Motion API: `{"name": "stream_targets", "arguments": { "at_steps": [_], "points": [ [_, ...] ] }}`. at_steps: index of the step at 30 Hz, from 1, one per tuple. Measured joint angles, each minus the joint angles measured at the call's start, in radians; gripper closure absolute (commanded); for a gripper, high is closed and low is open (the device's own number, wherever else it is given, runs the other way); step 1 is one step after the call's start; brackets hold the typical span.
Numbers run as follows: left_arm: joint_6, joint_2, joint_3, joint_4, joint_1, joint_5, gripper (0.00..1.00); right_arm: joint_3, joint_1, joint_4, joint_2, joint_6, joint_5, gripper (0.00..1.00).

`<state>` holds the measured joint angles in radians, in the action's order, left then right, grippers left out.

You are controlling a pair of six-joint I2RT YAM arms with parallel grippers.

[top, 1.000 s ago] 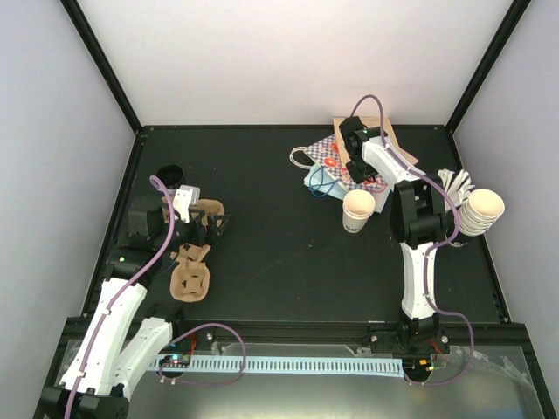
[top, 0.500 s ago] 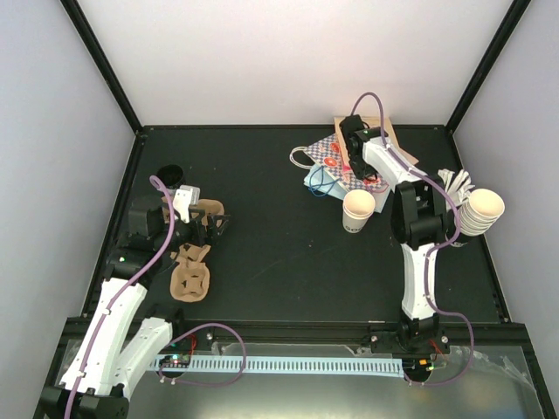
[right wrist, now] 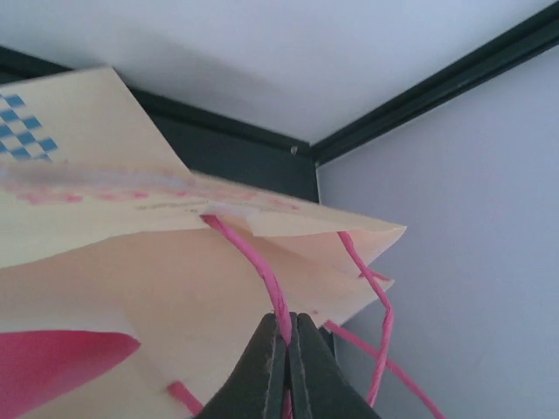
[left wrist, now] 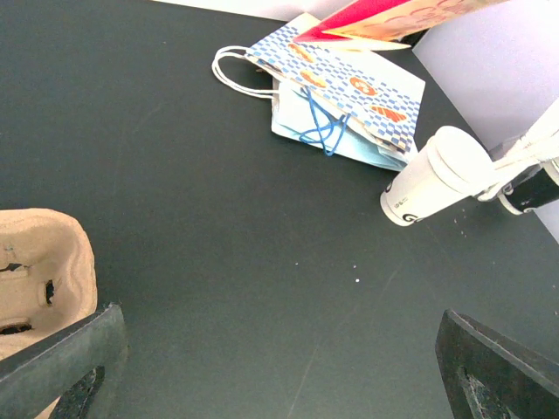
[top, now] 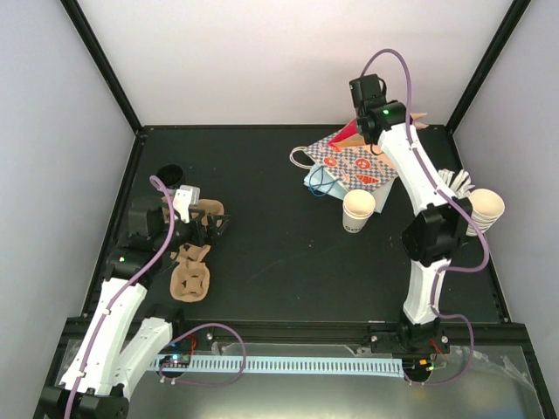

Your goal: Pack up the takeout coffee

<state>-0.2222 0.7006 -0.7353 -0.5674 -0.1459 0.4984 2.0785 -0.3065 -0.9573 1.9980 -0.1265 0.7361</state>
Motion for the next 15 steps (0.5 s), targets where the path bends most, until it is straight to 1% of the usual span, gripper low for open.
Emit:
{"name": "stream_targets", "arguments": {
  "at_steps": [3, 9, 15],
  "points": [
    [0.0, 0.0, 0.0, 0.0, 0.0, 0.0, 0.01, 0.013, -0.046, -0.001, -0.048, -0.017, 0.02, 0.99],
    [0.0, -0.001, 0.0, 0.0, 0.0, 0.0, 0.01, 0.079, -0.157, -0.006, -0.079, -0.048, 0.039, 0.99],
    [0.0, -0.003, 0.0, 0.0, 0.0, 0.0, 0.01, 0.111, -0.306, -0.011, -0.115, -0.076, 0.046, 0.99]
  ]
}}
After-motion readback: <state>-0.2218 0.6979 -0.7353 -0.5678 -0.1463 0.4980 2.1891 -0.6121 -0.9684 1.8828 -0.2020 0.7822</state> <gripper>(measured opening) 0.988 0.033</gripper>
